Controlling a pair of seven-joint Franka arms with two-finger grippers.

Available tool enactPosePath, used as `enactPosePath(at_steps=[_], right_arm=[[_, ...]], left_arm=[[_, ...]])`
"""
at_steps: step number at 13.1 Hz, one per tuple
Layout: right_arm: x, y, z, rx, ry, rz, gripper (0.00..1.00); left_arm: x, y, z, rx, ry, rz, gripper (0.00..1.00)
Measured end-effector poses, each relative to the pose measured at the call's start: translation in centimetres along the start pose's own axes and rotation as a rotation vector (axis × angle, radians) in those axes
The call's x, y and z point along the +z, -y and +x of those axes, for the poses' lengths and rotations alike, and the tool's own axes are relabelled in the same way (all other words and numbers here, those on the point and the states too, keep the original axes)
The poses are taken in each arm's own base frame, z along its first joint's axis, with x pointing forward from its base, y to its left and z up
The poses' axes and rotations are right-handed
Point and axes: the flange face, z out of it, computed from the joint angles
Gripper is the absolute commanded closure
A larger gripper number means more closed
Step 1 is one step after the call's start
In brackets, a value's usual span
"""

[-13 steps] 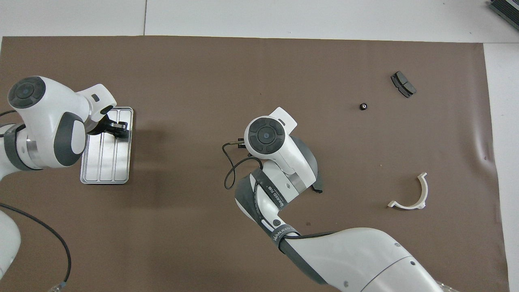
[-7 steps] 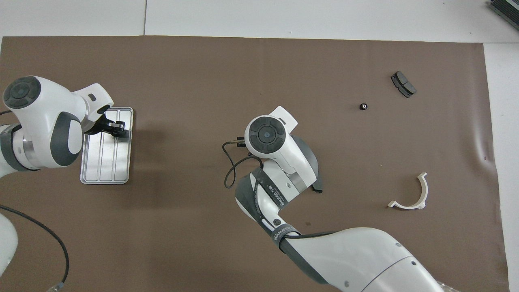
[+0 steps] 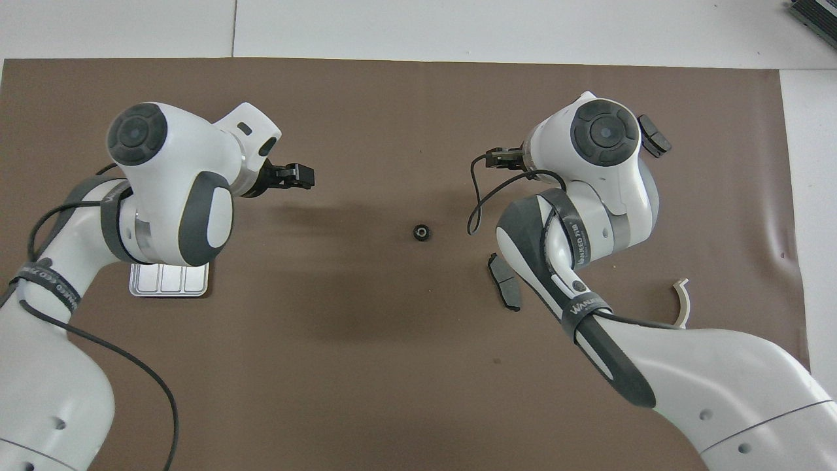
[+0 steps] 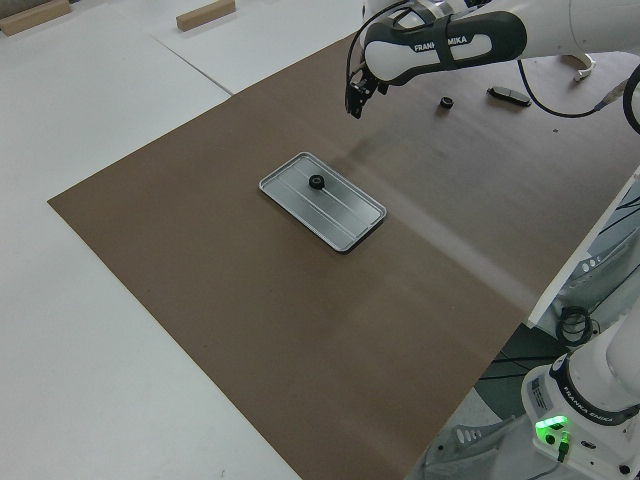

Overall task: Pick bearing gear from pile to tray
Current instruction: 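Set the second bearing mid-table with the right gripper while the left gripper returns, then grasp the second bearing with the left gripper while the right gripper grasps another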

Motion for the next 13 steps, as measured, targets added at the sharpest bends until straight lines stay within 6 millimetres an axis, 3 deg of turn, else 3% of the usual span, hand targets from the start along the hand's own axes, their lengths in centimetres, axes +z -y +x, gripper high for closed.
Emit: enactPosePath(at_steps=[2, 4, 6, 8, 11, 13], right_arm=[[0.7, -4.1, 0.9, -0.043, 0.010, -0.015, 0.00], [1.6, -8.9, 1.4, -0.081, 0.026, -0.009, 0.00], [2.5, -12.0, 1.8, -0.108, 0.018, 0.021, 0.00], [4.4, -12.5, 1.3, -0.121, 0.027, 0.022, 0.00], [8.4, -11.8, -0.3, -0.132, 0.027, 0.025, 0.00], [9.3, -11.9, -1.1, -0.131, 0.040, 0.023, 0.00]], left_arm=[[0.9, -6.1, -2.5, -0.011, 0.011, 0.006, 0.00], [1.4, -10.4, -4.7, -0.013, 0.003, 0.034, 0.00], [1.8, -13.8, -6.7, -0.007, 0.000, 0.040, 0.01], [2.6, -16.2, -8.3, 0.000, -0.009, 0.062, 0.01], [3.7, -18.9, -8.5, 0.017, -0.033, 0.075, 0.02], [5.4, -20.0, -8.5, 0.032, -0.030, 0.077, 0.03]])
